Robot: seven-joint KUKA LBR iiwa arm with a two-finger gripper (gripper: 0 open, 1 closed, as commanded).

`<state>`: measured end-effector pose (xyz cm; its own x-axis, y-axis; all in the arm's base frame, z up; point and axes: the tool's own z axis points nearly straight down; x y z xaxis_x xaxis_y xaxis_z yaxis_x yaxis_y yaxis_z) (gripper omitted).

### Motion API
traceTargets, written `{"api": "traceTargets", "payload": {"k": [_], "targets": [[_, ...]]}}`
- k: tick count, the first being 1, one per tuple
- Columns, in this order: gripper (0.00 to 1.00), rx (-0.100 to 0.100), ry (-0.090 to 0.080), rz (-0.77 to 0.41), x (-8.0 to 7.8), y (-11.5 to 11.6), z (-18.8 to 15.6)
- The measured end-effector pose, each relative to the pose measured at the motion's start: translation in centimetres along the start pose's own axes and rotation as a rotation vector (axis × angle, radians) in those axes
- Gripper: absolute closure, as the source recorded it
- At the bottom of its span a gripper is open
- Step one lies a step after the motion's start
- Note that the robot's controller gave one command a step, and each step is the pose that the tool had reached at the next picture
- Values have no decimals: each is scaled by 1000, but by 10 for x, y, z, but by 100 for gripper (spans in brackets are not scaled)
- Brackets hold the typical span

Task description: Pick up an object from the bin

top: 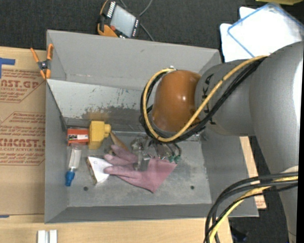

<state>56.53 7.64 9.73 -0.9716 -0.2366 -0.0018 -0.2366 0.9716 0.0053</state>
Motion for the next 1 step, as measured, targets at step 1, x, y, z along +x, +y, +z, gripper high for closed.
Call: {"api": "traceTargets", "payload": {"k": [1], "targets": [[100, 0, 2, -24, -7, -2, -94]]}}
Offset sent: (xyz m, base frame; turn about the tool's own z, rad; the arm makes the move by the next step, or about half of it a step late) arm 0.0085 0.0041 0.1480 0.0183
